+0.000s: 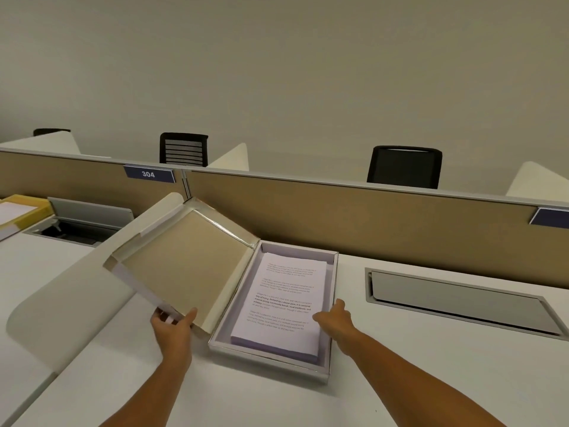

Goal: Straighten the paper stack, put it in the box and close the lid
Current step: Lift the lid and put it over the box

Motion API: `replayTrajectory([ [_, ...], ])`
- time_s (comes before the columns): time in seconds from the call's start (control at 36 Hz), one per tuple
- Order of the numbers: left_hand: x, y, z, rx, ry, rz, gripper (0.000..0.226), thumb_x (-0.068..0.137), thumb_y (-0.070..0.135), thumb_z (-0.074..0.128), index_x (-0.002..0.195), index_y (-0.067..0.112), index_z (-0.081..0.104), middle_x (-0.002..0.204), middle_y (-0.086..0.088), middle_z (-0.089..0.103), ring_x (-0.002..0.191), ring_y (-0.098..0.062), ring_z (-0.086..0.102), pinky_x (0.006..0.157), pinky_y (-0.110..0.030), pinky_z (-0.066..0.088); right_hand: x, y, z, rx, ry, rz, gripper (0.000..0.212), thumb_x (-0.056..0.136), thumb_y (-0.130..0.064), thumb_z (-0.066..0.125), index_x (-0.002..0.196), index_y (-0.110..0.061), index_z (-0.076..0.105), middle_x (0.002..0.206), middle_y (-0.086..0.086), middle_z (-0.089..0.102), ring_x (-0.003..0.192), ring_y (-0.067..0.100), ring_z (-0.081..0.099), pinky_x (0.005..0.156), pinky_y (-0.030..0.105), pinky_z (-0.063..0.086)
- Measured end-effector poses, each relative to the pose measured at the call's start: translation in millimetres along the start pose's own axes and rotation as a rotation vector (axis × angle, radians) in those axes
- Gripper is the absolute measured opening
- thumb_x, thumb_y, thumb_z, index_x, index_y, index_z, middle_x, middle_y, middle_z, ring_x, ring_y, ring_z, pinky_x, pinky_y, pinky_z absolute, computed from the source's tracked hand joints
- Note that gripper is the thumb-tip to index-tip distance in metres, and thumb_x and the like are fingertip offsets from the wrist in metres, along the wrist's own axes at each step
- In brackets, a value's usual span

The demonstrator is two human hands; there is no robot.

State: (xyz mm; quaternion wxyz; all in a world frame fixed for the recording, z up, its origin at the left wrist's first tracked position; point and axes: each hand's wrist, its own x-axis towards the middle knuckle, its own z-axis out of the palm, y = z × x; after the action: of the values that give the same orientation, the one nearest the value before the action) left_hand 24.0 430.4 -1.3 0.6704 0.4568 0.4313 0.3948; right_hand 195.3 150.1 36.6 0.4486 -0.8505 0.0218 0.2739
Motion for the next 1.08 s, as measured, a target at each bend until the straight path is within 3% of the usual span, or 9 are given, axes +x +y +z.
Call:
replayTrajectory([
  [0.08,-4.6,4.1,2.8,0.023,-0.056,0.057,0.084,0.076,-0.007,0.080,0.143,0.020,0.037,0.140,-0.010,0.054,0.122,-0.034,0.059,0.104,-0.054,0.050,-3.0,-4.8,-0.1,0.004,-0.001,-0.004,0.081,0.091,-0.024,0.071,0.152,-0.015,0.020,0.156,0.013,0.035,0.137,0.036,0.045,0.104,0.043,0.048],
  [0.19,-16.9,8.1,6.8,0.121,-0.102,0.131,0.087,0.075,-0.003,0.083,0.140,0.028,0.035,0.137,-0.013,0.056,0.115,-0.029,0.059,0.100,-0.045,0.051,-8.7,-11.2,-1.0,0.001,0.001,-0.011,0.081,0.091,-0.024,0.071,0.153,-0.015,0.019,0.157,0.013,0.032,0.138,0.036,0.045,0.104,0.043,0.048],
  [0.39,-30.6,17.5,16.1,0.342,-0.143,0.270,0.085,0.076,0.002,0.083,0.142,0.021,0.032,0.144,-0.017,0.051,0.125,-0.040,0.057,0.098,-0.052,0.053,-19.1,-27.9,-6.2,0.122,0.011,-0.043,0.073,0.095,-0.021,0.065,0.153,-0.014,0.021,0.155,0.013,0.038,0.136,0.034,0.048,0.102,0.042,0.048],
  [0.58,-56.7,14.5,27.6,0.558,-0.233,0.446,0.069,0.078,0.005,0.081,0.135,0.014,0.043,0.136,-0.016,0.058,0.120,-0.039,0.060,0.098,-0.053,0.053,-34.6,-57.3,-5.6,0.292,-0.072,-0.138,0.063,0.101,-0.023,0.056,0.155,-0.022,0.024,0.159,0.009,0.036,0.135,0.034,0.051,0.104,0.045,0.049],
  [0.72,-73.1,8.2,24.2,0.647,-0.421,0.543,0.047,0.087,0.013,0.073,0.115,0.040,0.046,0.117,0.006,0.059,0.102,-0.022,0.064,0.091,-0.046,0.059,-45.9,-76.3,-7.4,0.475,-0.196,-0.159,0.042,0.103,-0.034,0.050,0.143,-0.021,0.043,0.135,0.008,0.058,0.104,0.025,0.070,0.081,0.035,0.060],
  [0.83,-79.4,3.6,23.1,0.770,-0.487,0.583,0.047,0.087,0.014,0.072,0.128,0.019,0.050,0.123,-0.010,0.060,0.111,-0.029,0.062,0.093,-0.050,0.059,-55.6,-78.0,-11.2,0.776,-0.310,-0.071,0.024,0.105,-0.031,0.046,0.126,-0.022,0.052,0.118,0.011,0.068,0.102,0.032,0.071,0.088,0.050,0.060],
  [0.92,-83.3,-0.9,21.9,0.812,-0.478,0.655,0.051,0.084,0.009,0.075,0.129,0.015,0.051,0.123,-0.011,0.059,0.110,-0.021,0.057,0.091,-0.042,0.058,-56.2,-71.8,-12.6,0.966,-0.289,0.009,0.025,0.103,-0.029,0.041,0.115,-0.018,0.059,0.110,0.014,0.072,0.102,0.035,0.070,0.090,0.054,0.058],
  [1.03,-89.5,-3.5,16.3,0.831,-0.495,0.695,0.036,0.096,0.007,0.060,0.121,0.032,0.052,0.121,-0.002,0.058,0.100,-0.013,0.060,0.083,-0.003,0.051,-52.6,-69.4,-19.1,1.033,-0.265,0.057,0.031,0.099,-0.053,0.045,0.107,-0.026,0.058,0.107,0.011,0.073,0.103,0.034,0.070,0.089,0.051,0.059],
  [1.08,-93.4,-4.7,15.3,0.840,-0.520,0.716,0.027,0.101,0.016,0.052,0.118,0.037,0.055,0.118,0.003,0.058,0.101,-0.011,0.060,0.088,-0.015,0.057,-50.4,-65.6,-21.3,0.908,-0.253,0.059,0.039,0.092,-0.061,0.053,0.114,-0.029,0.057,0.115,0.009,0.070,0.109,0.034,0.067,0.097,0.052,0.056],
])
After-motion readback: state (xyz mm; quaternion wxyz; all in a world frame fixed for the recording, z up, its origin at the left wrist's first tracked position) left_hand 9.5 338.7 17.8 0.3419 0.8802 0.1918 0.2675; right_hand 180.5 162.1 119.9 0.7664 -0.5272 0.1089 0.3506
